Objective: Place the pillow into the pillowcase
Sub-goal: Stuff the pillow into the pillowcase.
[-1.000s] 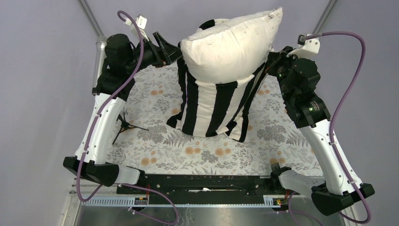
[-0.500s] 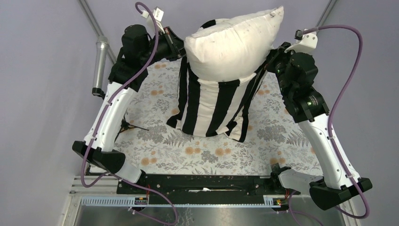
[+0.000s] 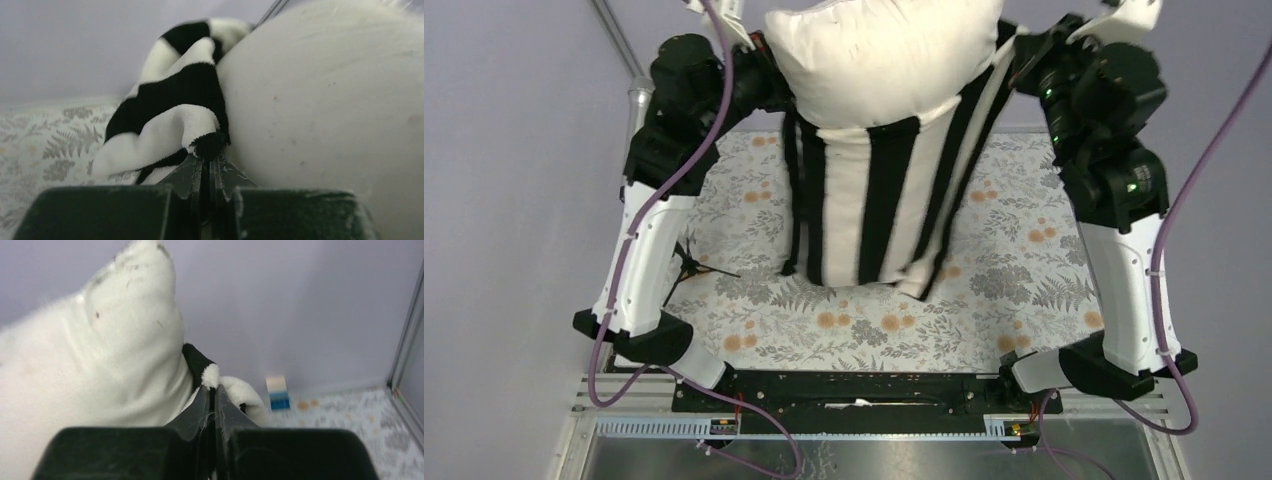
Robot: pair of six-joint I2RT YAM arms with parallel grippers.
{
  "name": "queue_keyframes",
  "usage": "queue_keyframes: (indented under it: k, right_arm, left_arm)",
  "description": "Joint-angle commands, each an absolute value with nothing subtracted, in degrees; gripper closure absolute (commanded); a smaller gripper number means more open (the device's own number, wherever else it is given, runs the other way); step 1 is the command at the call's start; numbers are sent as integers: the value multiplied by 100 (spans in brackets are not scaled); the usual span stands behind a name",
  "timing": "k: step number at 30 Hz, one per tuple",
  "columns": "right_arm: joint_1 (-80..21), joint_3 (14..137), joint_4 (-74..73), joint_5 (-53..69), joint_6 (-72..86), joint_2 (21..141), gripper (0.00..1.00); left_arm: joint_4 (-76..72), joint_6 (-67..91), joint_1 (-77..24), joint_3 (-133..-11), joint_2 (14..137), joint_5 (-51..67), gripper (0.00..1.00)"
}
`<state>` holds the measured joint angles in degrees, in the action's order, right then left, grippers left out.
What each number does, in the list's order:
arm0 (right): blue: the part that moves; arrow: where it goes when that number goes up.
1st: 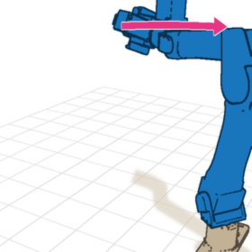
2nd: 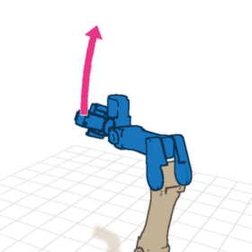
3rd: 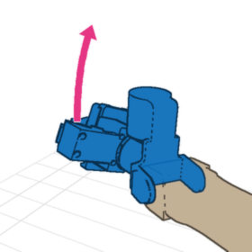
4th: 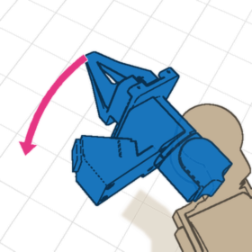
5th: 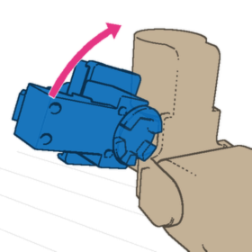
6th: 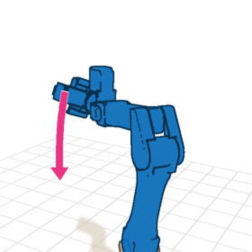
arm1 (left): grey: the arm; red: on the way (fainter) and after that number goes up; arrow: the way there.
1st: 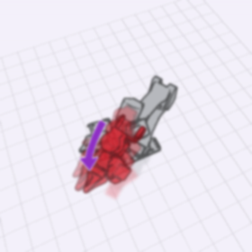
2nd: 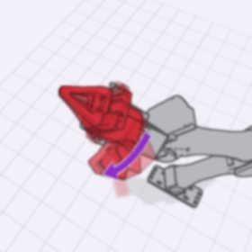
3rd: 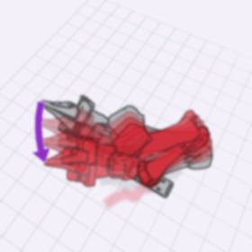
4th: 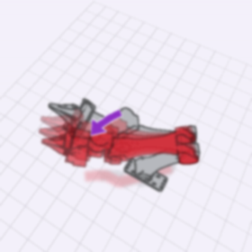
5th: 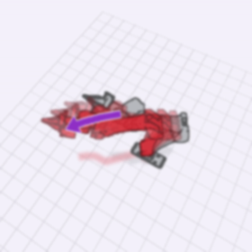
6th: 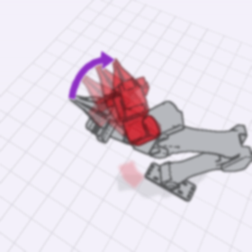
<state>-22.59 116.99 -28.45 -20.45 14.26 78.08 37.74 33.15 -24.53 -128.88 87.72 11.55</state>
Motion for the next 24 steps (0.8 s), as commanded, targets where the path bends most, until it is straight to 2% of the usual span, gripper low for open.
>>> queue_keyframes:
  k: [1,3,4,7,9,11,13,15,17,18,20,22,24]
  right_arm:
    - [-2114,13713,-2239,-2956,863,8529,100]
    - [-2111,13833,-2677,-2887,992,8789,100]
    - [-2109,13514,-2702,-2767,1114,8668,100]
    - [-2109,11947,-2091,-2508,1358,7865,100]
    - [-2109,11616,-1803,-2575,1330,7576,100]
    - [-2114,12304,-1858,-2717,1147,7740,100]
    - [-2103,13420,-1955,-2849,906,8188,100]
    - [-2102,14906,-2132,-3011,656,8855,100]
    - [-2100,15540,-2296,-3128,495,9303,100]
    - [-2100,15457,-2380,-3152,521,9353,100]
    - [-2106,14513,-2482,-3111,737,9091,100]
    - [-2101,12810,-2047,-2923,994,8414,100]
    - [-2105,11420,-1329,-2770,1192,7658,100]
  left_arm:
    - [3619,3049,-2835,-13291,8444,892,100]
    - [3488,3109,-2839,-14120,8378,562,100]
    - [3332,3118,-2839,-14372,8339,314,100]
    - [2594,3001,-2830,-14021,8145,-661,100]
    - [2621,3030,-2830,-13902,8372,-547,100]
    - [3083,3105,-2837,-13770,8748,-76,100]
    - [3041,3099,-3048,-12741,8593,417,100]
    - [2857,2857,-3471,-11754,8141,305,100]
    - [3033,2698,-3667,-11796,7890,172,100]
    - [3034,2702,-3693,-12037,7781,146,100]
    - [3009,2686,-3699,-13023,7816,33,100]
    - [2975,2580,-3696,-14245,8130,-522,100]
    - [2547,2465,-3692,-14610,8258,-940,100]
